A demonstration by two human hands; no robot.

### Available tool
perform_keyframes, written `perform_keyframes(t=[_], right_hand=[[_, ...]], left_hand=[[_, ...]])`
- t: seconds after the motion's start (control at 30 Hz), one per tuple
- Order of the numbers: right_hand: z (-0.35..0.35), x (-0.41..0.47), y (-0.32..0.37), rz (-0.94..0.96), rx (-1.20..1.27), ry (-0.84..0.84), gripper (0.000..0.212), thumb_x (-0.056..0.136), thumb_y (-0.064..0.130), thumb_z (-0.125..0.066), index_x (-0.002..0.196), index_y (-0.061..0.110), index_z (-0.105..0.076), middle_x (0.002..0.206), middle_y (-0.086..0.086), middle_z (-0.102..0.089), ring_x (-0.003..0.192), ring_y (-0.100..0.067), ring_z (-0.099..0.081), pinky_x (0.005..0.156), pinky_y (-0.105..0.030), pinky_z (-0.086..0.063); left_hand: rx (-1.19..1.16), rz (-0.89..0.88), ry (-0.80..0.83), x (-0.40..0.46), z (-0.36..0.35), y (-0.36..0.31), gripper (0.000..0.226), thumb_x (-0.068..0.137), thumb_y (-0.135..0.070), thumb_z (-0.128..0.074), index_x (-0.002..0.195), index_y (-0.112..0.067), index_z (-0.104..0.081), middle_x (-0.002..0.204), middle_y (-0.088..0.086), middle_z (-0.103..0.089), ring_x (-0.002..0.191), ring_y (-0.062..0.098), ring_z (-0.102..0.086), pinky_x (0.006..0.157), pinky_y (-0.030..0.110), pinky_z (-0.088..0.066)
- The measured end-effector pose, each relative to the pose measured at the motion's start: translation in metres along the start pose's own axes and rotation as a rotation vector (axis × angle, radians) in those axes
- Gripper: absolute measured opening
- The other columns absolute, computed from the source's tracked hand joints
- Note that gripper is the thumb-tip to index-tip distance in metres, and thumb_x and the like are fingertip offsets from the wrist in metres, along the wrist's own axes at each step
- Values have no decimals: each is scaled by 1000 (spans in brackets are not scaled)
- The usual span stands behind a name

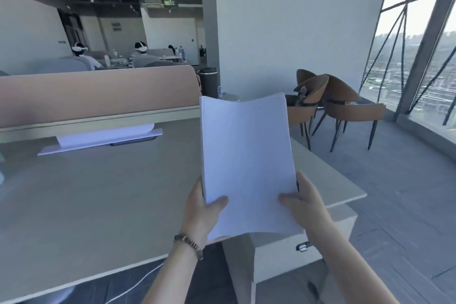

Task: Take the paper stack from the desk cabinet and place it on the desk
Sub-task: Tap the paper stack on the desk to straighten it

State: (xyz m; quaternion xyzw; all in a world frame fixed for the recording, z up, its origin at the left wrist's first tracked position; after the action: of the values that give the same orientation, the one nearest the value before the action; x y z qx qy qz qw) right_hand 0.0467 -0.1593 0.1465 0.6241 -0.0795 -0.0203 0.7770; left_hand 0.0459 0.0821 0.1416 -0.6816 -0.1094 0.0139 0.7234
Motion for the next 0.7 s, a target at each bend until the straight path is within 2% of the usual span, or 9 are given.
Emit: perform_keyframes(t=[0.17,0.23,0.33,0.43,0.5,0.57,0.63,0.7], right_hand=[[-29,41,-13,-4,31,10,36,68,6,-51,98,24,-60,100,-7,-68,99,-34,-62,77,-39,-47],[-34,52,-13,9,53,14,37,71,1,-51,99,24,-60,99,-8,-69,96,-34,-64,79,-39,-49],[-36,64,-9,10,90,-30,50,77,-13,-47,97,31,-62,96,-1,-72,89,-26,-66,77,-35,-49],[-36,76,-6,31,74,-65,48,79,-11,-47,103,30,-58,99,-2,-70,93,-24,-65,79,-36,-50],[-39,82,-6,43,56,-82,43,82,-7,-48,104,29,-54,98,-2,-69,91,-24,-64,79,-39,-51],[-43,83,-10,57,29,-92,34,84,-5,-50,105,22,-50,90,0,-66,84,-25,-62,73,-39,-51],[-51,80,-18,60,6,-70,25,87,-2,-56,104,13,-45,84,5,-63,78,-22,-62,64,-33,-48],[-57,80,-29,65,-23,-42,26,88,4,-63,103,12,-43,88,9,-66,78,-15,-66,62,-29,-47]], left_hand=[[78,-44,-101,33,8,15,51,81,2,-69,97,-45,-57,101,-29,-65,92,-15,-63,75,13,-46],[115,-60,-107,43,9,15,52,82,-1,-69,98,-48,-55,103,-31,-64,95,-17,-61,73,5,-45],[138,-84,-118,53,7,11,52,85,-2,-67,102,-49,-53,103,-34,-61,88,-28,-57,69,-5,-42],[117,-100,-114,63,0,6,50,87,-2,-65,110,-45,-51,105,-36,-59,87,-30,-55,69,-8,-38],[107,-89,-134,71,-1,9,51,87,-3,-66,106,-48,-52,100,-39,-63,91,-27,-57,72,-2,-42],[111,-50,-166,74,-1,18,50,85,-6,-69,108,-48,-54,103,-38,-66,102,-14,-62,82,6,-45],[81,-16,-194,71,-3,28,51,80,-16,-77,122,-35,-55,120,-24,-64,115,3,-61,100,24,-46],[56,18,-244,66,-3,34,57,75,-22,-83,125,-23,-55,123,-14,-61,116,10,-58,108,35,-42]])
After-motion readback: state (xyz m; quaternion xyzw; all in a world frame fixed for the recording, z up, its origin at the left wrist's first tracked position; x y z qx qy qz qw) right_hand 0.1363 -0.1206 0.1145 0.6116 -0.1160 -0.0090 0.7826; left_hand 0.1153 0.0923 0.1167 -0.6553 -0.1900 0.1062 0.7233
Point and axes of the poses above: each hand's wrist, its own x-axis towards the middle knuckle, its own z-axis out of the back of the hand, y = z × x, the point moved 7 cm from there along x, towards the middle knuckle
